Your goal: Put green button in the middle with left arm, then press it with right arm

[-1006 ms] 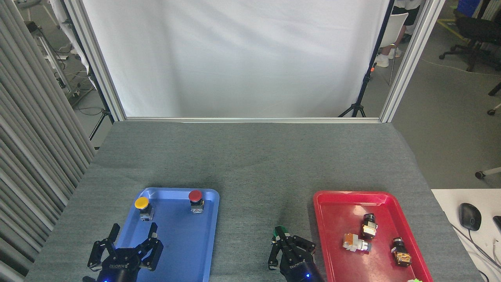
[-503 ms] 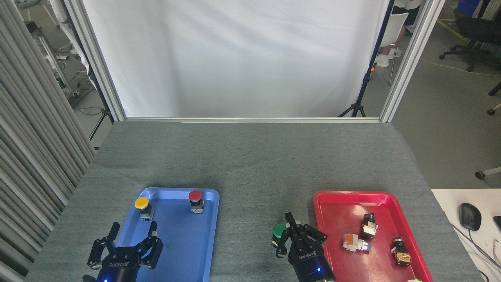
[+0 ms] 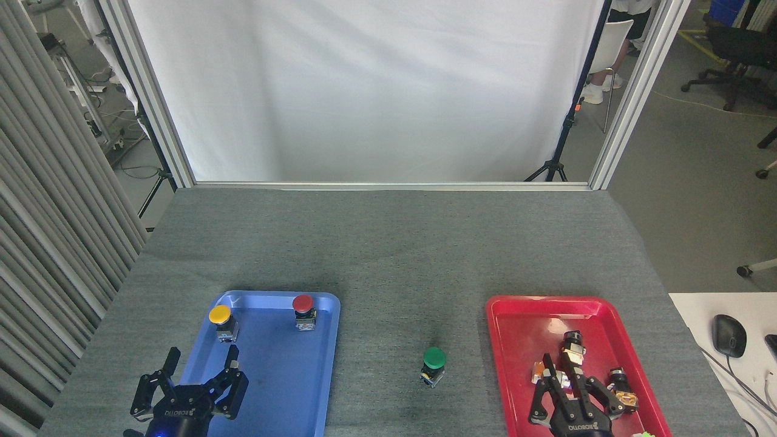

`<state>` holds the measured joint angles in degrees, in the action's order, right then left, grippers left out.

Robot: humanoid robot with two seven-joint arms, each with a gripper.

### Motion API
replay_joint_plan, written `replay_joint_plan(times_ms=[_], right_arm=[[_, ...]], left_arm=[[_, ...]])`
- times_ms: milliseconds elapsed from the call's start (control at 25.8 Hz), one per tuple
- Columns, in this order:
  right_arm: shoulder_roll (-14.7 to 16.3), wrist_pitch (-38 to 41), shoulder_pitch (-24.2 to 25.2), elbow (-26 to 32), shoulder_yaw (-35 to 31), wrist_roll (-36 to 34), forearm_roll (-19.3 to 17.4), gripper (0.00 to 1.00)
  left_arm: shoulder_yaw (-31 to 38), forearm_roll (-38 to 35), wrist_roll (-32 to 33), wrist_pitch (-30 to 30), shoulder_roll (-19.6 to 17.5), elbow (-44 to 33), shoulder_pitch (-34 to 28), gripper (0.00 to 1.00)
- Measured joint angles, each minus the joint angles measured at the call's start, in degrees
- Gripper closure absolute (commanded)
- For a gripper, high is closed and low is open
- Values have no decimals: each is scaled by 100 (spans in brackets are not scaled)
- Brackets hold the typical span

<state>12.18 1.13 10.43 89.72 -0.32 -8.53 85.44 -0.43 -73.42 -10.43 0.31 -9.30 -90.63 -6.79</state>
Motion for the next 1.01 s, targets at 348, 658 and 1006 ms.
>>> replay_joint_plan(times_ms=[348,658,1006], right_arm=[[45,36,247,147,-434,72,-6,0],[37,14,284,268,-450,100,-35,0],[-8,6,302,378,-424,18,-201,0]], left_arm=[[70,3,-12,-10,-2,3,-64,1],[58,8,-4,-80,-2,13,-136,1],[52,4,-2,-83,5,15,-167,1]])
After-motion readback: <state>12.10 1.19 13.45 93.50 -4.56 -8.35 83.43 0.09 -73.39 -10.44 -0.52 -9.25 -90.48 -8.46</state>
